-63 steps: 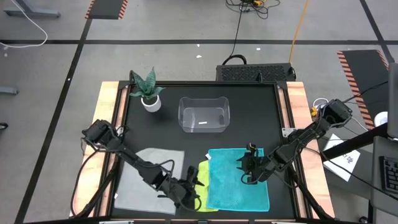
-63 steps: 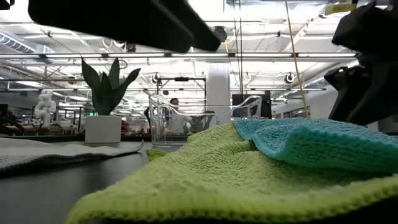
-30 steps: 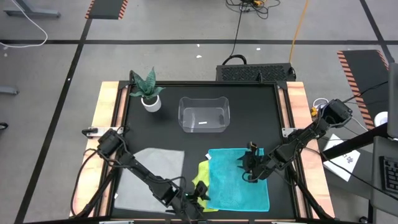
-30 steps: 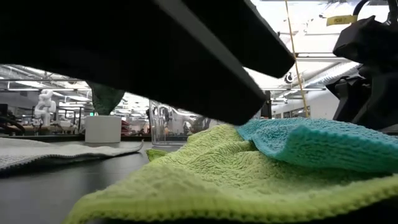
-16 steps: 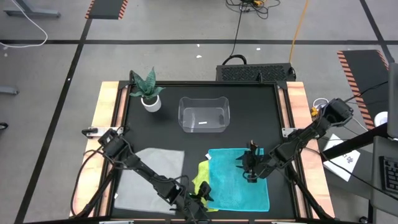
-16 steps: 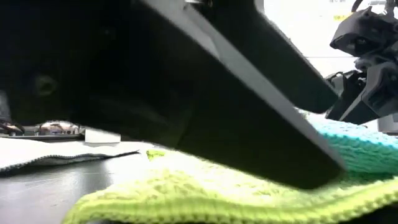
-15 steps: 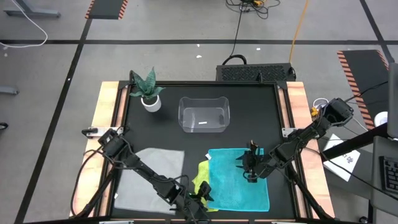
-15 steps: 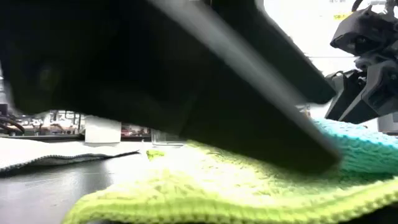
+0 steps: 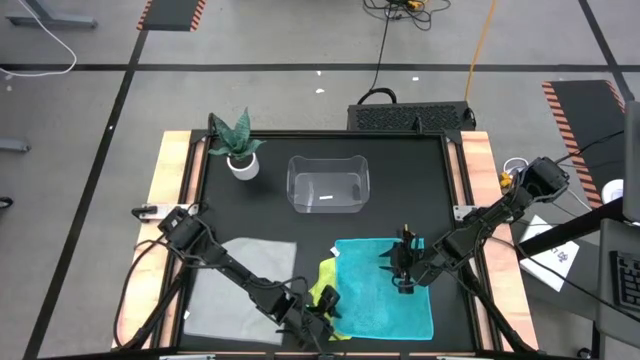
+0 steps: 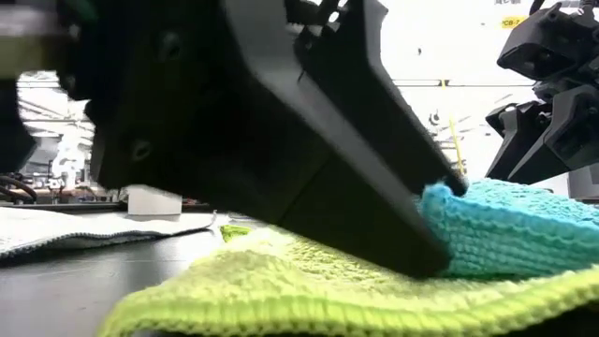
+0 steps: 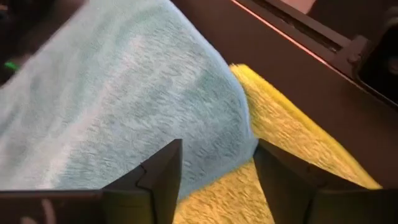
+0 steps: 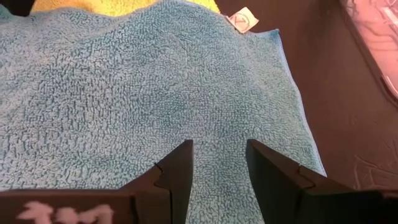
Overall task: Fold microfiber towels
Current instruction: Fold the blue towel
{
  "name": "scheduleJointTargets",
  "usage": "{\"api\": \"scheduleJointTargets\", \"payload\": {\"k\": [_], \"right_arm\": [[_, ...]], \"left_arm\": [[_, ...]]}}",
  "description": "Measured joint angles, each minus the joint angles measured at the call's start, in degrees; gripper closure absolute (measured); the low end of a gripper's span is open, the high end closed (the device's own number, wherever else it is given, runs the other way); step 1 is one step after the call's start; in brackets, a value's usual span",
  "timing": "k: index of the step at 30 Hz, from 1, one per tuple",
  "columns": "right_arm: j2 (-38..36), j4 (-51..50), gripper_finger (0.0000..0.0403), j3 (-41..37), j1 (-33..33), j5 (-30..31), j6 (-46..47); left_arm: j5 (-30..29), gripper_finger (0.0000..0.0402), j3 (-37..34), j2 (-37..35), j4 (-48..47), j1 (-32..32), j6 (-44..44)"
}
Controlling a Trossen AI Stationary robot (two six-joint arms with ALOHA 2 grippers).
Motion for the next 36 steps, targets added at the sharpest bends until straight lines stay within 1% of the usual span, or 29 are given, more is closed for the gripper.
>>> {"api": "scheduleJointTargets", "payload": {"k": [3,6,9,11,14,18,19,24,27,32,36], "right_arm": [[0.0,0.0,0.0264,0.0,0.0,0.0,0.0],[0.0,0.0,0.0264,0.0,0.0,0.0,0.0],[0.0,0.0,0.0264,0.0,0.0,0.0,0.2],[0.0,0.0,0.0264,0.0,0.0,-0.1,0.3],[0.0,0.0,0.0264,0.0,0.0,-1.4,1.5],[0.0,-0.4,0.0264,0.0,0.0,-2.2,2.6],[0.0,-0.5,0.0264,0.0,0.0,-2.8,2.7],[0.0,-0.5,0.0264,0.0,0.0,-3.0,2.8],[0.0,-0.4,0.0264,0.0,0.0,-2.9,2.8],[0.1,-0.1,0.0264,0.0,0.0,-2.8,3.1],[0.1,-0.1,0.0264,0.0,0.1,-2.5,3.0]], "left_arm": [[0.3,0.0227,0.0,0.0,-0.2,-0.1,-0.2],[2.8,0.0235,0.0,0.0,-0.4,-0.1,-0.2],[3.0,0.0242,0.0,0.0,-0.3,-0.1,-1.4],[3.0,0.0255,0.0,0.0,-0.2,0.0,-1.1],[2.4,0.0295,0.0,0.0,0.9,0.0,0.5],[2.1,0.0377,0.0,0.0,2.4,0.2,3.0],[2.1,0.0389,0.0,0.0,2.6,0.3,3.5],[2.1,0.0394,0.1,-0.8,2.2,1.1,5.5],[3.6,0.0397,3.0,-1.7,-0.6,1.8,7.0],[11.8,0.0398,10.9,-1.8,-8.0,4.3,10.9],[16.3,0.0399,15.1,-1.8,-10.3,6.6,13.4]]}}
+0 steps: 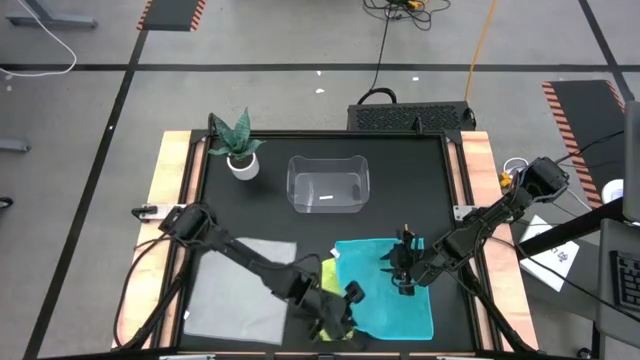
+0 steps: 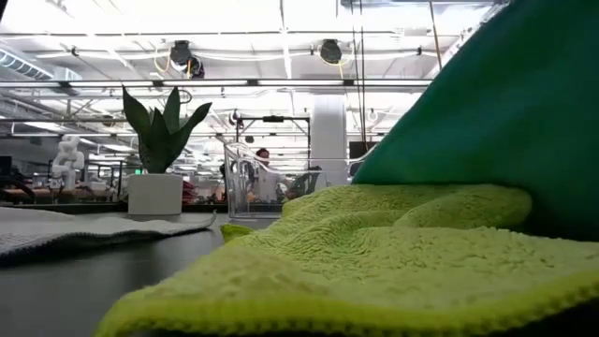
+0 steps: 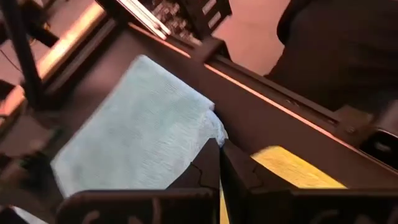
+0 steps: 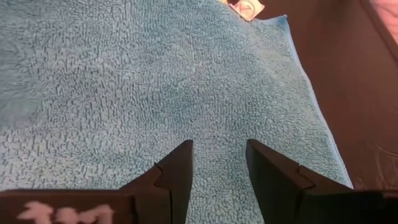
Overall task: Fold microfiber towels
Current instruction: Fold the blue towel
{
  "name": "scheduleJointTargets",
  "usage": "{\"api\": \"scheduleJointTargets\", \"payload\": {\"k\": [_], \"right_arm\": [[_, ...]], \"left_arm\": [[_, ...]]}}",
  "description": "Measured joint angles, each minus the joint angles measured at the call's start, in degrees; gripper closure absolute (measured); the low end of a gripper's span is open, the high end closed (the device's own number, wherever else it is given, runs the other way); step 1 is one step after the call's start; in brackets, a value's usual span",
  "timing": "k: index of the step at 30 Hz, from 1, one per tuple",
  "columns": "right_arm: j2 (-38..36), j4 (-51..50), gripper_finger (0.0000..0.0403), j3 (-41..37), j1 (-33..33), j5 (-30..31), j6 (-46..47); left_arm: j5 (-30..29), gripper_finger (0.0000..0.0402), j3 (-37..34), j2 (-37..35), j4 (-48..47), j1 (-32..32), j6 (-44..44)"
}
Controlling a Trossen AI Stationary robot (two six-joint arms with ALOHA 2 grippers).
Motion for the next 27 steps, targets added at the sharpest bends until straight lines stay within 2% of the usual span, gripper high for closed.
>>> {"api": "scheduleJointTargets", "payload": {"k": [10,16,22,27], "right_arm": [[0.0,-0.3,0.0264,0.0,1.5,1.5,-2.7],[0.0,-0.2,0.0264,0.0,1.5,1.6,-2.7],[0.0,-0.1,0.0264,0.0,2.3,7.5,-3.6],[0.0,-0.3,0.0264,0.0,3.1,10.5,-3.7]], "left_arm": [[12.2,0.04,2.5,0.9,2.3,5.0,1.9],[16.3,0.0401,2.5,3.3,6.5,6.6,2.3],[20.1,0.0401,3.3,5.2,8.6,9.5,1.7],[24.1,0.0401,8.5,7.6,7.7,10.8,2.8]]}}
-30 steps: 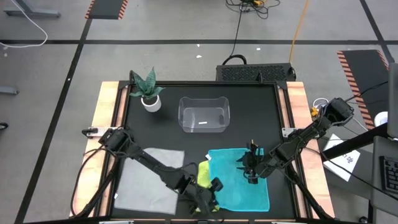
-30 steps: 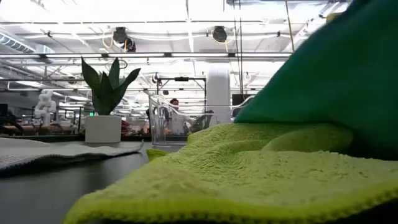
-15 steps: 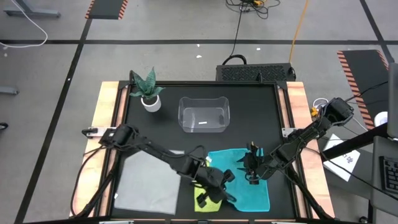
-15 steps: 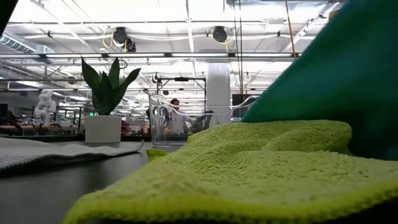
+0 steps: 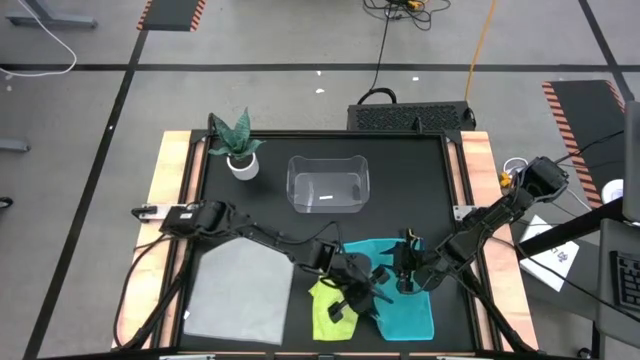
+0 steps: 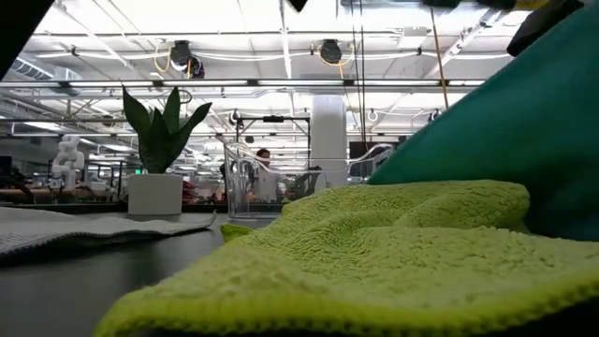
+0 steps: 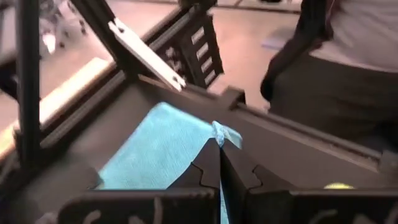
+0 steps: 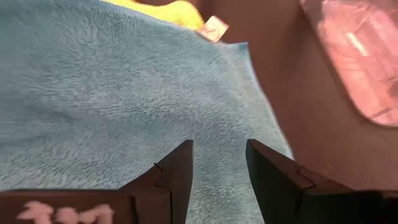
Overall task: Fold microfiber towels
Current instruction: Fold the blue towel
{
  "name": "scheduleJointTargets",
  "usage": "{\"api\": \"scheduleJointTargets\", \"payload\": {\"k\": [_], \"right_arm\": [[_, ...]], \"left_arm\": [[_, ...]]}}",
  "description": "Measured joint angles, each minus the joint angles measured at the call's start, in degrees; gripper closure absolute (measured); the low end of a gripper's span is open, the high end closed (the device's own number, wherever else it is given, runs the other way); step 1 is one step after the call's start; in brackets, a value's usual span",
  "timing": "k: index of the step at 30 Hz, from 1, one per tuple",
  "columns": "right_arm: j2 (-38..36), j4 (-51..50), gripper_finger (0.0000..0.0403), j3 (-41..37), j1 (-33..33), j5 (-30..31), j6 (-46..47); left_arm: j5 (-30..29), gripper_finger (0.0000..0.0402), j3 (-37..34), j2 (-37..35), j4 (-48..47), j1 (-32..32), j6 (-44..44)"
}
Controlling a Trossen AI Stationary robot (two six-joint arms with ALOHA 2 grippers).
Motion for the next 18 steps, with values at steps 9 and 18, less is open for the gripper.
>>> {"api": "scheduleJointTargets", "payload": {"k": [9,18], "right_arm": [[-0.2,-4.2,0.0266,-0.1,1.4,2.0,3.4],[-8.8,-28.6,0.0308,0.0,8.0,11.1,23.1]], "left_arm": [[0.0,0.0401,18.8,10.5,-12.2,1.4,3.1],[-0.9,0.0401,23.8,13.3,-13.5,1.3,2.8]]}}
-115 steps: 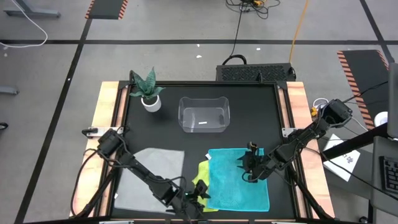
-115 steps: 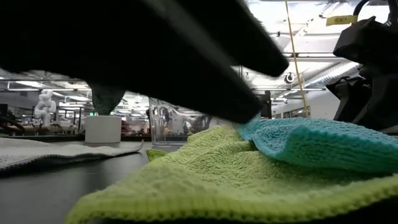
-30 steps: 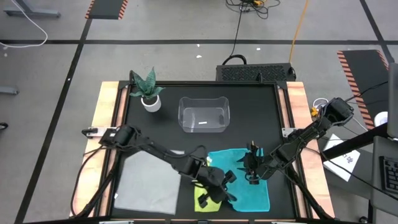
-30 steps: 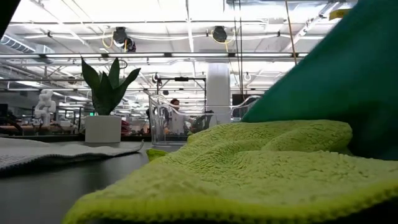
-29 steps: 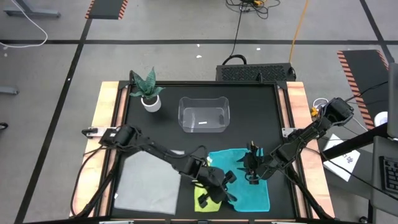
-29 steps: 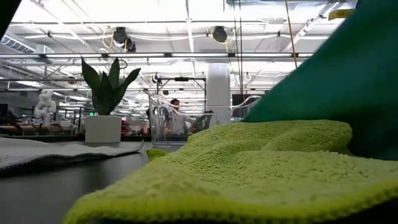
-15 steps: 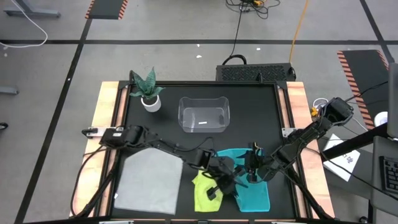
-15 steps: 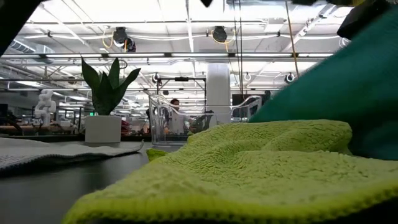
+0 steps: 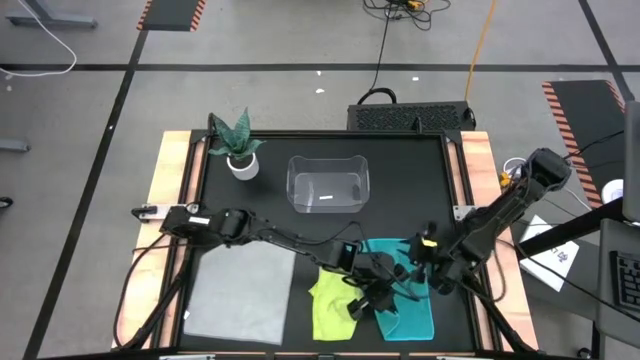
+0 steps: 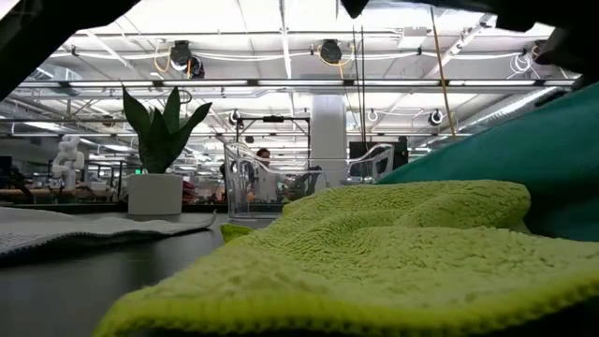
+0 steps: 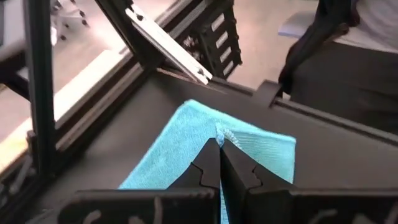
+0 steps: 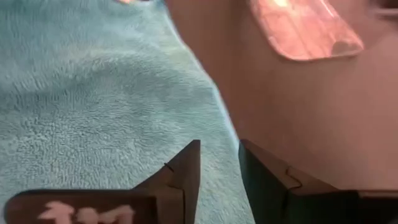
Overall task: Fold microfiber towels
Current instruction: Fold the blue towel
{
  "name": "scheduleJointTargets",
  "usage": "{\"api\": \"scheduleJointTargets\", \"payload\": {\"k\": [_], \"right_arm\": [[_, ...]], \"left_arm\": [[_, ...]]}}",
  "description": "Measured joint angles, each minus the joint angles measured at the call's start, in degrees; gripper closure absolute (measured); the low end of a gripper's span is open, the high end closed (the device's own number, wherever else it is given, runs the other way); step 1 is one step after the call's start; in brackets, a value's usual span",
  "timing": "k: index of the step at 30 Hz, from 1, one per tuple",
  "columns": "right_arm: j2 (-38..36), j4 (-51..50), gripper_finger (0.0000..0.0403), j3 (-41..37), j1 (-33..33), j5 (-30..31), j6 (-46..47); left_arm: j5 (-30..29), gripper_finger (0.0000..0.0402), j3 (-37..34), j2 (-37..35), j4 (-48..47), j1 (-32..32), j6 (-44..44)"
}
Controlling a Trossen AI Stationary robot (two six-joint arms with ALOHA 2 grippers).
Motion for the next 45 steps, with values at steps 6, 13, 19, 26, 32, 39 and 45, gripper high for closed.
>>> {"api": "scheduleJointTargets", "payload": {"k": [6,13,19,26,32,39,45], "right_arm": [[-4.7,-6.2,0.0327,0.0,3.7,0.6,5.8],[-3.0,1.6,0.033,-3.3,3.5,-4.1,5.5],[-0.3,28.6,0.033,-15.3,2.3,-9.9,2.0],[5.7,46.8,0.033,-19.2,-1.8,-14.3,-3.7],[13.2,50.2,0.033,-14.7,-7.1,-17.9,-8.8],[18.7,50.0,0.033,-10.2,-9.9,-17.9,-13.0],[15.1,44.8,0.033,-10.4,-8.5,-13.8,-13.5]], "left_arm": [[0.1,0.0401,0.0,0.0,3.6,0.1,-1.7],[0.3,0.0401,0.0,0.0,0.4,-0.4,-2.9],[-0.4,0.0401,-0.1,0.0,-5.5,-2.5,-2.9],[-1.0,0.0401,-0.1,0.0,-9.0,-3.4,-3.0],[-1.9,0.0401,-0.1,0.0,-14.8,-4.5,-2.7],[-4.8,0.0401,-0.1,-0.1,-15.7,-6.9,-0.4],[-5.3,0.0401,-0.1,-0.8,-11.5,-5.2,-0.6]]}}
